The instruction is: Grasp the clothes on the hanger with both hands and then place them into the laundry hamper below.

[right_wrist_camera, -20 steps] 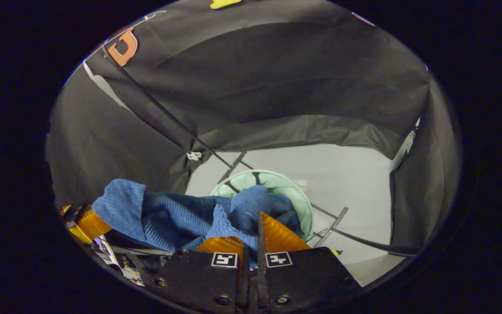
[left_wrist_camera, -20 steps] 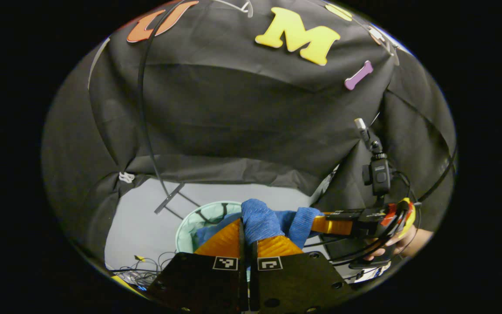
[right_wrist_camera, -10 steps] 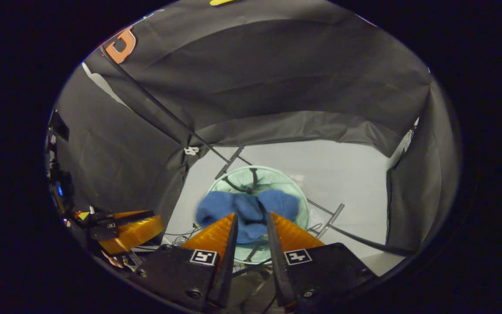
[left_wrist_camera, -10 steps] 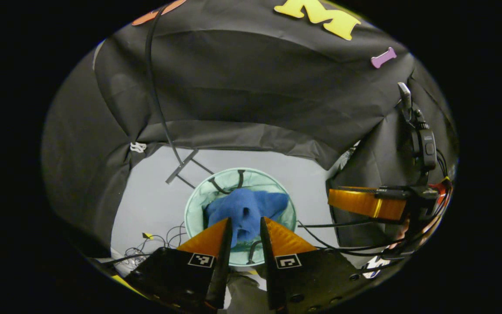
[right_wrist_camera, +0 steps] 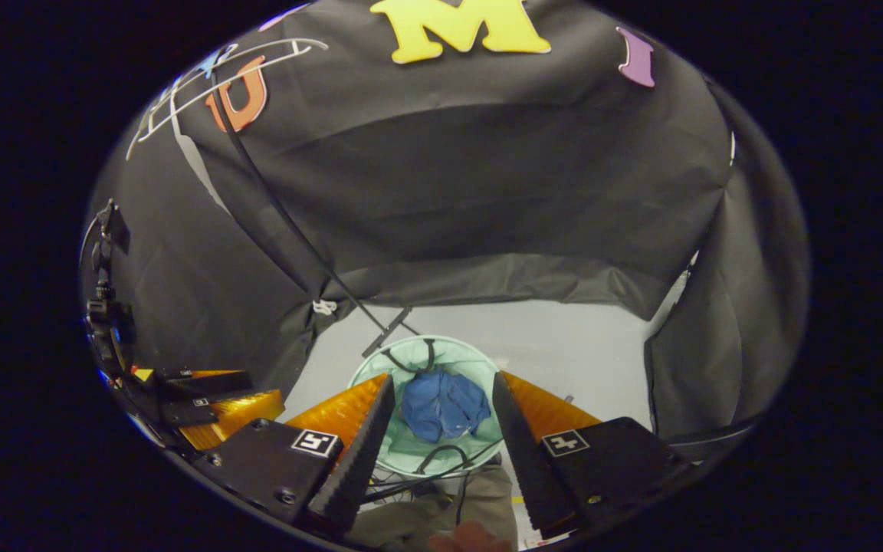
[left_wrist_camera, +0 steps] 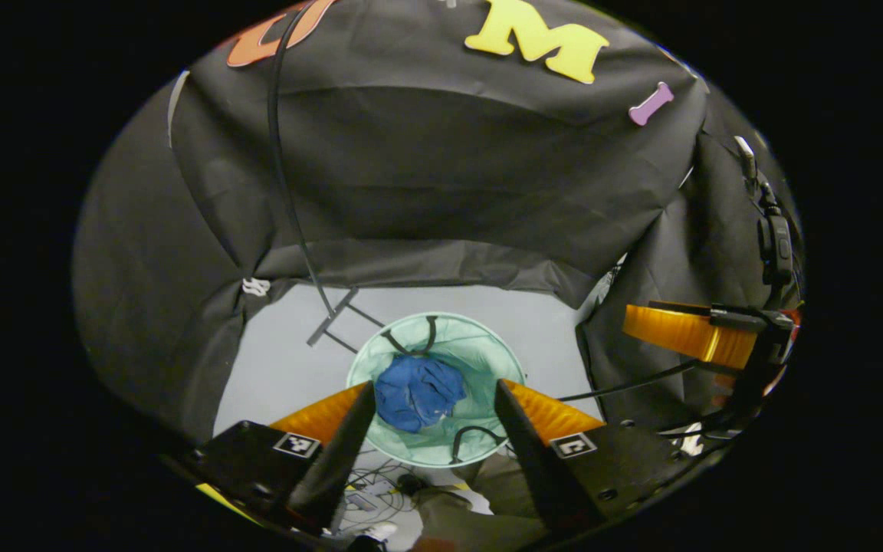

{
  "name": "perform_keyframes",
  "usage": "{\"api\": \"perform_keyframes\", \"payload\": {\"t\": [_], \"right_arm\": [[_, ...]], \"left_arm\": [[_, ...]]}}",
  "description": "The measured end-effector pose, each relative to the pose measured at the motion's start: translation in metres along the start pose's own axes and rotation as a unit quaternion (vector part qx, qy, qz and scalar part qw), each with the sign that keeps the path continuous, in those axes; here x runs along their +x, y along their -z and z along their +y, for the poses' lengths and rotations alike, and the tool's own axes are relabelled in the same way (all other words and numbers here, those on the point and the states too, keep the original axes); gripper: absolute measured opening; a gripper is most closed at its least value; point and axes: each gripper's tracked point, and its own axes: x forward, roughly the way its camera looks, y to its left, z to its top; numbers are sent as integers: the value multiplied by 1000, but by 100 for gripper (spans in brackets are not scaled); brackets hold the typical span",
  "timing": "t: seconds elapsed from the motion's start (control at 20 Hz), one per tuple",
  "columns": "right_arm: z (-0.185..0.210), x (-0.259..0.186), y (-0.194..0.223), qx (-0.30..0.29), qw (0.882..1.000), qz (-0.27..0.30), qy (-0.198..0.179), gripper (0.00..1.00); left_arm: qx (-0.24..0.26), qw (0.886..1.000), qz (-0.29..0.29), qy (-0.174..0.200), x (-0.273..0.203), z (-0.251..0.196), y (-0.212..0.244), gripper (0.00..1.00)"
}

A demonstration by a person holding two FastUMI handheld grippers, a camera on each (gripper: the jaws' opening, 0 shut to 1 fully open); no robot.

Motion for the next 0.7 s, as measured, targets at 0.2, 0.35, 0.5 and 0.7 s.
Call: {"api": "perform_keyframes", "payload": {"t": [0.2,0.35,0.5,0.7], "right_arm": [[-1,-65,-8,7,998,-55,24,82],[-2,-106,-4,11,994,-97,47,82],[-5,-144,0,20,988,-134,73,82],[-28,-198,-13,26,976,-186,106,82]], "left_arm": [[26,998,-44,-28,-38,10,-14,97],[39,994,-91,-39,-64,9,-31,100],[45,990,-126,-37,-97,1,-48,100],[62,983,-168,-44,-140,-2,-70,100]]}}
